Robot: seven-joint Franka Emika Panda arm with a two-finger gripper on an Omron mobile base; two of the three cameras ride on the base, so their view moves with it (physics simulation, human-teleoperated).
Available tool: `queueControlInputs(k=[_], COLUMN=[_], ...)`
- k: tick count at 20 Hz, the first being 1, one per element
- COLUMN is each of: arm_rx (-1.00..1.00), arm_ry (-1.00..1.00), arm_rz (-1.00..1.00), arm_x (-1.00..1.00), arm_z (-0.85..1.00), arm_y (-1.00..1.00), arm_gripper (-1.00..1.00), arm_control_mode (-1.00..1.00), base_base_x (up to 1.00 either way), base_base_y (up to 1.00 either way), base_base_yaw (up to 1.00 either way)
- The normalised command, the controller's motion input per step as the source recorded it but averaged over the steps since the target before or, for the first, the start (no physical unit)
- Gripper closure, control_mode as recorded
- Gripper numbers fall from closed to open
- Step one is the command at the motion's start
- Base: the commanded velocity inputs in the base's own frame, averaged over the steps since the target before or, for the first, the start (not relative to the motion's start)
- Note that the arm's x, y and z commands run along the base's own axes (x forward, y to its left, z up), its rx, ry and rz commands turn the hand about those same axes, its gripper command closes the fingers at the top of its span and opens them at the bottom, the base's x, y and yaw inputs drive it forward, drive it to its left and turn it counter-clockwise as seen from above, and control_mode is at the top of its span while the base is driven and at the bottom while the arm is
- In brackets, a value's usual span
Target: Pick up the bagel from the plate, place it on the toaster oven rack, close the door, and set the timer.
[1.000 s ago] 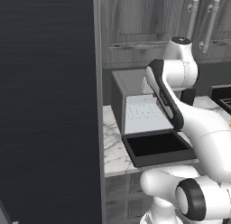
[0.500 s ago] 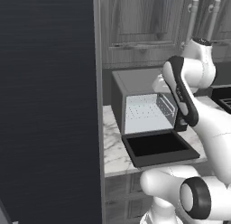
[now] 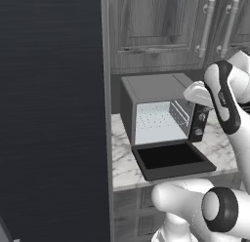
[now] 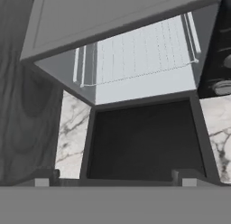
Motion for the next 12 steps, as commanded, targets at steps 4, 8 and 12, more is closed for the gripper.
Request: queueControlInputs(k=[4,8,12], arm_rx=[0.15,0.12,0.07], arm_ry=[0.00,0.00,0.00], arm_rz=[0.00,0.00,0.00], arm_x=[0.00,0.00,0.00], arm_z=[-0.27,-0.28,-0.26], arm_y=[-0.18,-0.10,-0.23], arm_gripper=[-1.00,-1.00,-1.00], arm_control_mode=[-1.00,-1.00,-1.00], base_base_x=[0.00,0.00,0.00], base_base_y=[0.00,0.00,0.00], base_base_yaw=[0.00,0.00,0.00])
